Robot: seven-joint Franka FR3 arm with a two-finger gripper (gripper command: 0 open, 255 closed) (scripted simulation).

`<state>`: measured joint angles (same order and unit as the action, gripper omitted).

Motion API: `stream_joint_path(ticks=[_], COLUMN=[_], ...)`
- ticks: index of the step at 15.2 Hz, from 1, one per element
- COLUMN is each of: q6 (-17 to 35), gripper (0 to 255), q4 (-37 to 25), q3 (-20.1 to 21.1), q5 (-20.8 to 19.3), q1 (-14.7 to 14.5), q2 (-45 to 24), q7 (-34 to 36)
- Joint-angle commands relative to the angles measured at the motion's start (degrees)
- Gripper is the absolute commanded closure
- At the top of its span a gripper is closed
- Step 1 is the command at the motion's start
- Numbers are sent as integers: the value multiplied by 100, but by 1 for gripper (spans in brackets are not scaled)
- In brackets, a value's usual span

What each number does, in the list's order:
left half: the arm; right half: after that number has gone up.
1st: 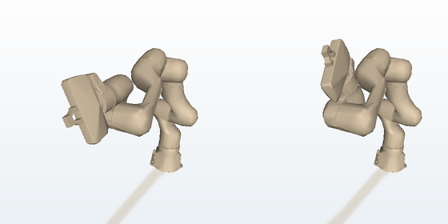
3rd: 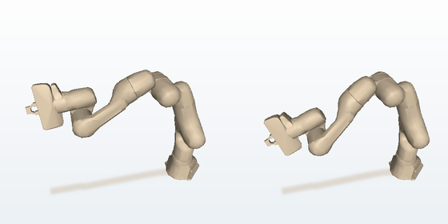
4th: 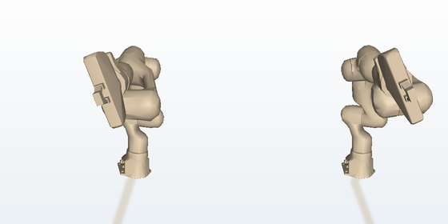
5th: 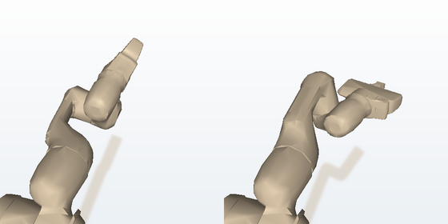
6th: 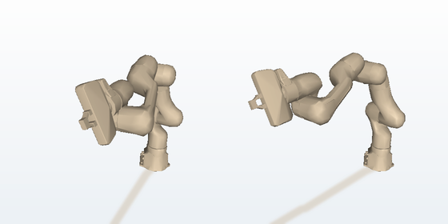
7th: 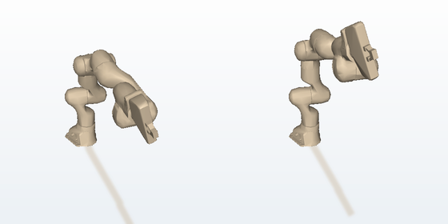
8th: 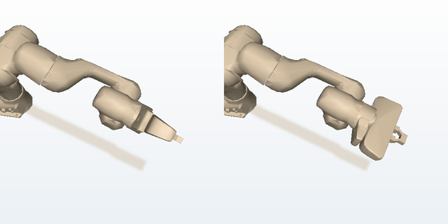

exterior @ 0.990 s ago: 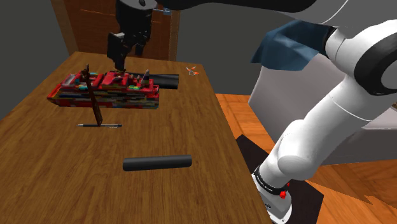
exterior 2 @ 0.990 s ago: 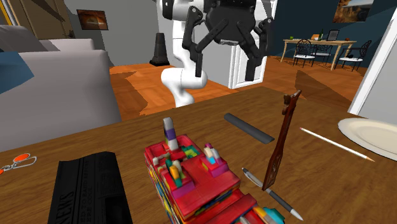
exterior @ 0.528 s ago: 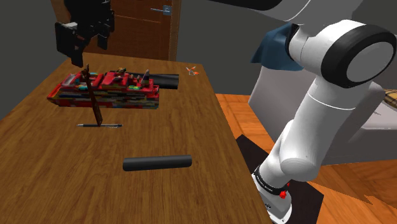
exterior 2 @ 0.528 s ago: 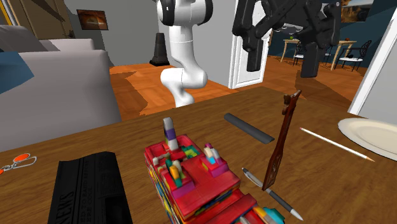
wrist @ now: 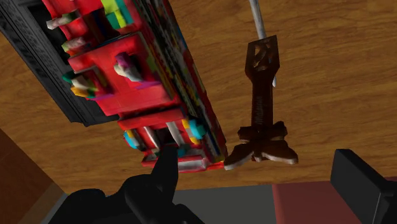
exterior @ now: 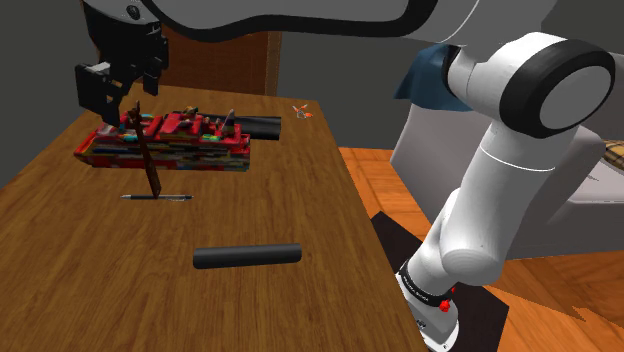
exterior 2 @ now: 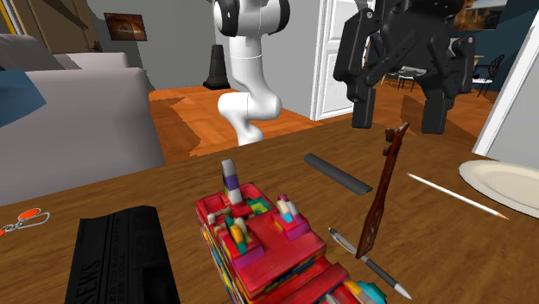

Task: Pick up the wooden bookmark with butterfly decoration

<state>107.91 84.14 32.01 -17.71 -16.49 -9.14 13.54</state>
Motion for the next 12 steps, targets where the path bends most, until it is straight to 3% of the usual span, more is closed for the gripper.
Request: stream_joint_path(ticks=[1, 2, 3, 12], q6=[114, 115, 111, 114], gripper=[0, 0, 255, 255], q4=[136, 137, 134, 136], q3=[-1, -1, 0, -1], q5=[6, 7, 7, 6], q1=[9, 9, 8, 9], q2=[27, 27, 28, 27], q7=[27, 27, 27, 27])
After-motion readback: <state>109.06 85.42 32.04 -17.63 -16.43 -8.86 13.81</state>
